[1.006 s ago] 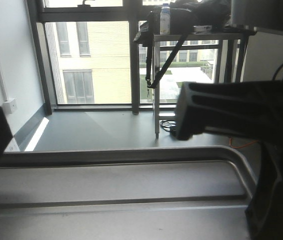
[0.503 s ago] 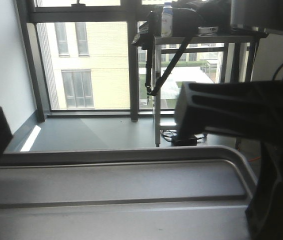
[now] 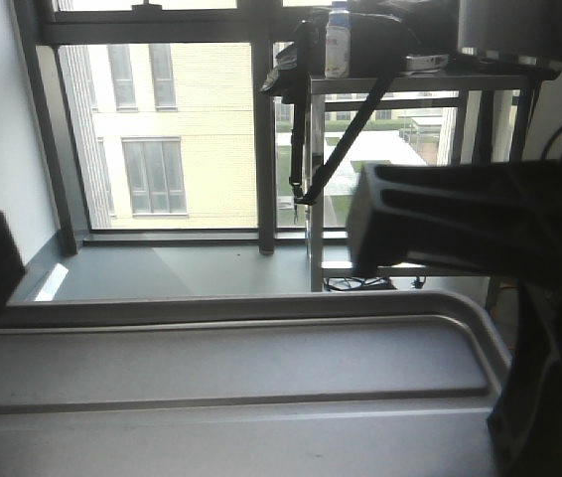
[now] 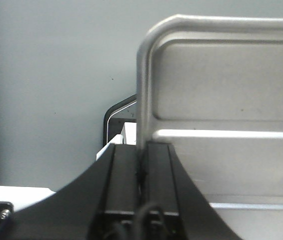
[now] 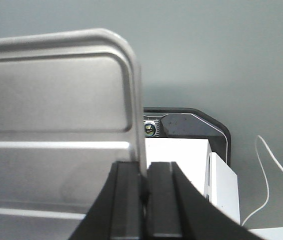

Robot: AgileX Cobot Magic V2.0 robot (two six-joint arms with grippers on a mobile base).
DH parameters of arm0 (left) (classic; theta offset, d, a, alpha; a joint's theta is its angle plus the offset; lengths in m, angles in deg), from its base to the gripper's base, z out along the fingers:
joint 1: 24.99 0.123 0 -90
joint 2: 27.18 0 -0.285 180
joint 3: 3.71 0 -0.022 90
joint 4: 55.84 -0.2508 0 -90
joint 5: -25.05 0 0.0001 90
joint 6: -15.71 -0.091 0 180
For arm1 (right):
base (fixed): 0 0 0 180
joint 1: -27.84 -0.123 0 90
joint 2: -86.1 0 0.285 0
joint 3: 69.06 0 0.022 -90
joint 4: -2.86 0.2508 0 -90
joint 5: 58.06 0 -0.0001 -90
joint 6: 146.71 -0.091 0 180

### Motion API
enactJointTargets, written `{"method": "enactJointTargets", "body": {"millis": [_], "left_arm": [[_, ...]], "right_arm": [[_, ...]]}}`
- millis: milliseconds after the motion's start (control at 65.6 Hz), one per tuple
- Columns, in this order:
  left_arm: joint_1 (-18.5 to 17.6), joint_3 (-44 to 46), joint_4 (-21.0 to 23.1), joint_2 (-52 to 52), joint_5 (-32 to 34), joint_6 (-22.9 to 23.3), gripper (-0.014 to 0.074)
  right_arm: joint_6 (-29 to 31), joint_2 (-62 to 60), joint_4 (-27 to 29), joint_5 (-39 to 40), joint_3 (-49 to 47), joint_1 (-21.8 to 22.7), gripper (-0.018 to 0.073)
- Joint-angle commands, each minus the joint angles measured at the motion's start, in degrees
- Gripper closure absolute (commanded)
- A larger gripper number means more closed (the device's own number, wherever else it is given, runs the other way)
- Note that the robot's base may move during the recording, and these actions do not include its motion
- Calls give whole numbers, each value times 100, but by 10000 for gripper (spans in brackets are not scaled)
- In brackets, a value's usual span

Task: Grab silver tray and stack on right shelf
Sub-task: 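Hold the tray in both grippers while the base turns and drives, then carry the tray with both grippers over the larger silver tray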

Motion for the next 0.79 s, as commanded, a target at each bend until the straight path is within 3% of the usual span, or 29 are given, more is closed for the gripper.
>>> {"method": "enactJointTargets", "body": {"millis": [0, 778], "left_arm": [[-26, 122, -184, -114, -1203, -25, 689], [-26, 122, -184, -114, -1331, -25, 689]], "right_arm": [[-4, -127, -383, -346, -131, 23, 501], [-4, -127, -383, -346, -131, 23, 501]]}}
